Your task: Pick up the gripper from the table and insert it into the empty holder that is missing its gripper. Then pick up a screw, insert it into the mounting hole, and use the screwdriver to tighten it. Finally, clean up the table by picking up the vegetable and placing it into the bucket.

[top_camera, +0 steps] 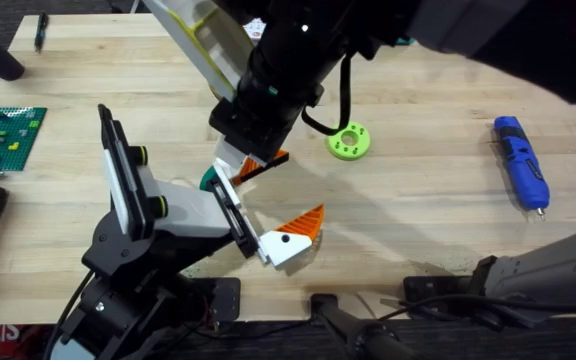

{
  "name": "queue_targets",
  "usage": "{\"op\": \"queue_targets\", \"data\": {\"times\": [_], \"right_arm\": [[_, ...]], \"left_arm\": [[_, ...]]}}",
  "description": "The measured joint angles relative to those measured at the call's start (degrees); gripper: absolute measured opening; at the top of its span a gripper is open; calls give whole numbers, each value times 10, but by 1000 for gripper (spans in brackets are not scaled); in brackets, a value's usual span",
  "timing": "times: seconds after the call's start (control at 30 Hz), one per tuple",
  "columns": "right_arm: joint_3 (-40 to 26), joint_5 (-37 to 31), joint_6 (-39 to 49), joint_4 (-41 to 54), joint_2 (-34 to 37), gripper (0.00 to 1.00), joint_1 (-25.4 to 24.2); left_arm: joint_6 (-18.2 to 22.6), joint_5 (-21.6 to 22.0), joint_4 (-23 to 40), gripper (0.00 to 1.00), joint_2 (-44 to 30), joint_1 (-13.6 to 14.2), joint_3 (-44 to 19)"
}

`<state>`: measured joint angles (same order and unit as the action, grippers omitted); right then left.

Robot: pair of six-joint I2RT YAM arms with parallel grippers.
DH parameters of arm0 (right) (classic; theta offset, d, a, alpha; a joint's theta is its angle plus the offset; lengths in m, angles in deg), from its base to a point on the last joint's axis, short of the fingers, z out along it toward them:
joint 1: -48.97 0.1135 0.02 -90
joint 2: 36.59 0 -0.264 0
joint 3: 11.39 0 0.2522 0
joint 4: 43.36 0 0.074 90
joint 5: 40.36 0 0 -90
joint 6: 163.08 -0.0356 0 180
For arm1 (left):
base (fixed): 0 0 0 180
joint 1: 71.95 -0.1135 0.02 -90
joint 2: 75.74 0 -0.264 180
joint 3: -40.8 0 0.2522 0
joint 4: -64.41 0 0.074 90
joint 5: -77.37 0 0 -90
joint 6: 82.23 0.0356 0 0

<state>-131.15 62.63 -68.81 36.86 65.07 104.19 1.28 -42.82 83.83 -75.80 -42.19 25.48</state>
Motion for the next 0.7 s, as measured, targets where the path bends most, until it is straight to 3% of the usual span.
{"op": "queue_targets", "data": {"times": [0.7], "right_arm": [[0, -61, 18, 12, -33, 11, 0]], "left_arm": [[-2, 0, 0, 986, 0, 0, 0]]}}
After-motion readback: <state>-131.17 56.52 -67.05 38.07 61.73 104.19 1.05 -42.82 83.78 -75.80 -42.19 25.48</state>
